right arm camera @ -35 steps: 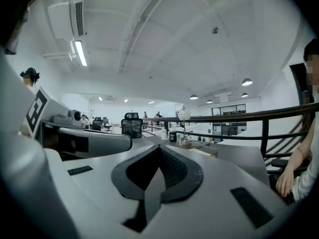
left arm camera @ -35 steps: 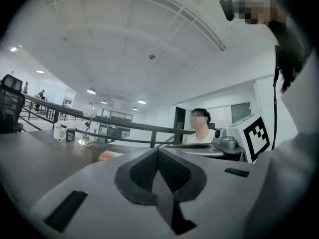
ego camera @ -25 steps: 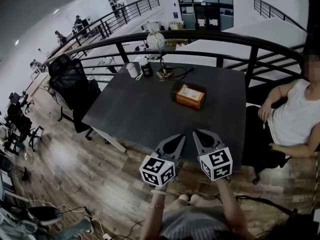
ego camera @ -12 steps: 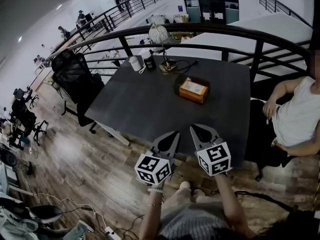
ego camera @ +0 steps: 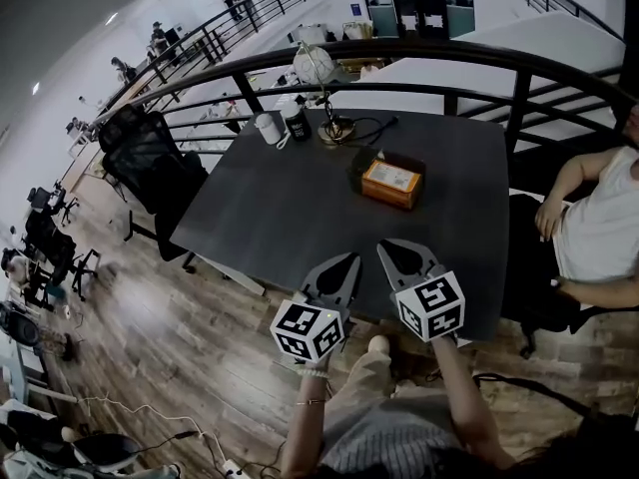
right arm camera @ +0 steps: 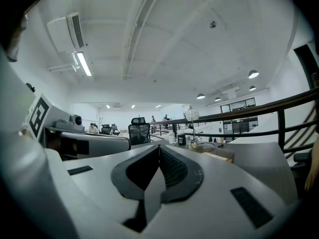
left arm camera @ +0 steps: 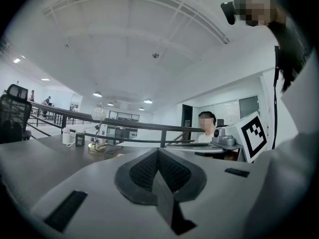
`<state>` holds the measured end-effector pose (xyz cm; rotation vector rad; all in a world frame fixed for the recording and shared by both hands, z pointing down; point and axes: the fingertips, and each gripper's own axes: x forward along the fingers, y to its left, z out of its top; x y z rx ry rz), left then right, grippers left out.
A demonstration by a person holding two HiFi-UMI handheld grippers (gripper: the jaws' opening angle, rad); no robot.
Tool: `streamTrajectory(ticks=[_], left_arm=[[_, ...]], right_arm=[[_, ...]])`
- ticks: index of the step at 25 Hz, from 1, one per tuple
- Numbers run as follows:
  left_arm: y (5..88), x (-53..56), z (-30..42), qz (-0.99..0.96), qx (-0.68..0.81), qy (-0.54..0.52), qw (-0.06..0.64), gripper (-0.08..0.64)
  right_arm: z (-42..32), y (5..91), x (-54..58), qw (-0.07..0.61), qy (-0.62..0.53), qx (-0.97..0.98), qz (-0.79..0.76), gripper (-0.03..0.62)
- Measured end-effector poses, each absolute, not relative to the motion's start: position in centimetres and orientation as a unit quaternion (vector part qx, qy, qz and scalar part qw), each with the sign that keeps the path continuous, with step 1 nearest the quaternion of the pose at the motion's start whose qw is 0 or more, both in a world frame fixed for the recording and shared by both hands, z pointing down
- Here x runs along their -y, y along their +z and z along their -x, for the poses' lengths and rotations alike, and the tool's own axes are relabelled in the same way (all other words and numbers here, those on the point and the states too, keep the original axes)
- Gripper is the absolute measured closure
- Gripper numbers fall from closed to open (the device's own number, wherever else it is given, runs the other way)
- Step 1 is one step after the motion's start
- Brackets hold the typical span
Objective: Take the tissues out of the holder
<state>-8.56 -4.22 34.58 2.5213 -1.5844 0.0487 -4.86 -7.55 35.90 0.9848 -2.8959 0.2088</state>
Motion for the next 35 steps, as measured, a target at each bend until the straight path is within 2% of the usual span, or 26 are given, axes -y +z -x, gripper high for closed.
streamTrajectory(ticks=[11,21,30,35], left_arm=[[34.3,14.2,9.8,-0.880,0.469,0.029,0.072,0.552],[35.9,17.7,10.5,-0.902,0.421,0.033,0.092,0.552],[37.3,18.9,11.7,-0.896,0.420,0.024,0.140,0.552],[38.4,21.5,12.0,-0.891,0.427,0.029,0.152,0.552]], right_arm=[[6.1,36.3,16.6,0.040,0.071,0.919,-0.385,0.579],[6.4,36.8,20.6,0.039,0.088,0.899,-0.428,0.578],[6.9,36.8,22.9,0.118,0.066,0.915,-0.380,0.578],[7.2,37.9,28.0,0.207,0.057,0.919,-0.332,0.578]])
